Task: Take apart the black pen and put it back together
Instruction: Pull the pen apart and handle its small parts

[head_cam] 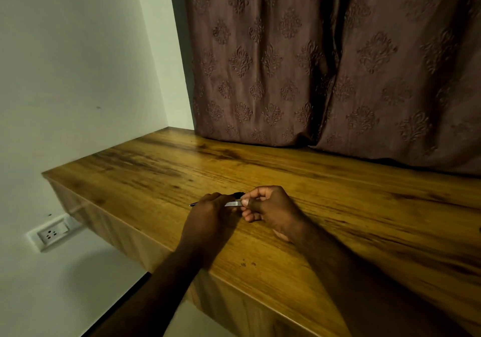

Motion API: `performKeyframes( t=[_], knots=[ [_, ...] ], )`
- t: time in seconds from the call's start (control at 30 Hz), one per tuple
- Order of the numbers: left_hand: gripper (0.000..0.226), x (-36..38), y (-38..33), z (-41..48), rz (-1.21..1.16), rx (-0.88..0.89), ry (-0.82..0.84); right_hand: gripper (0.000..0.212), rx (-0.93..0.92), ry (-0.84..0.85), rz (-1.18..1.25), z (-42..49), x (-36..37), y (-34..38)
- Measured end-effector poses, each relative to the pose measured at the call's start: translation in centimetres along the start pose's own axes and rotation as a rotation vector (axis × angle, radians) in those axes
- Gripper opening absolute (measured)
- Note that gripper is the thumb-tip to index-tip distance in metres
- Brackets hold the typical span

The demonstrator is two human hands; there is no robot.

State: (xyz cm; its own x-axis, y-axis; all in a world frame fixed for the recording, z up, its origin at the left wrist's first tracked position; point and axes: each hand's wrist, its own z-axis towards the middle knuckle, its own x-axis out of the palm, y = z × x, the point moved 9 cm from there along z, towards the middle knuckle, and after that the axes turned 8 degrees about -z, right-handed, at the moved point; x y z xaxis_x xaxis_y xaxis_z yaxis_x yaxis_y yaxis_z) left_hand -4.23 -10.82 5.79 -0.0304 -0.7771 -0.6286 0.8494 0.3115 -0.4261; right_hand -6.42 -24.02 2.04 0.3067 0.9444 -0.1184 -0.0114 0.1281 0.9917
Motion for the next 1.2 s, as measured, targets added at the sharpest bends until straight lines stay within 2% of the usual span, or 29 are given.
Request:
performKeyframes(
  t=[0.13, 0.33, 0.43, 0.83, 1.0, 1.2],
  knots=[
    [0.031, 0.2, 0.1, 0.1, -0.019, -0.012, 0.016, 0.013, 0.007, 0.008, -0.007, 0.0, 0.0, 0.0],
    [0.034, 0.3, 0.4, 0.1, -0.039, -0.042, 0.028, 0.036, 0.074, 0.017, 0.082, 0.1, 0.2, -0.1],
    [0.032, 0.4, 0.4, 0.1, -0.055, -0.043, 0.033, 0.041, 0.089, 0.017, 0.107, 0.2, 0.2, -0.2],
    [0.023, 0.4, 2.3, -0.1, -0.124, -0.137, -0.044, 0.030, 0.109, 0.064, 0.220, 0.0, -0.2, -0.3],
    [0.034, 0.1, 2.4, -0.2, -0.119, -0.130, -0.087, 0.022, 0.100, 0.079, 0.189, -0.1, -0.3, -0.2],
    [0.027, 0.3, 2.5, -0.2, -0.134, -0.129, -0.075, 0.022, 0.090, 0.046, 0.148, 0.0, -0.5, -0.5]
  ],
)
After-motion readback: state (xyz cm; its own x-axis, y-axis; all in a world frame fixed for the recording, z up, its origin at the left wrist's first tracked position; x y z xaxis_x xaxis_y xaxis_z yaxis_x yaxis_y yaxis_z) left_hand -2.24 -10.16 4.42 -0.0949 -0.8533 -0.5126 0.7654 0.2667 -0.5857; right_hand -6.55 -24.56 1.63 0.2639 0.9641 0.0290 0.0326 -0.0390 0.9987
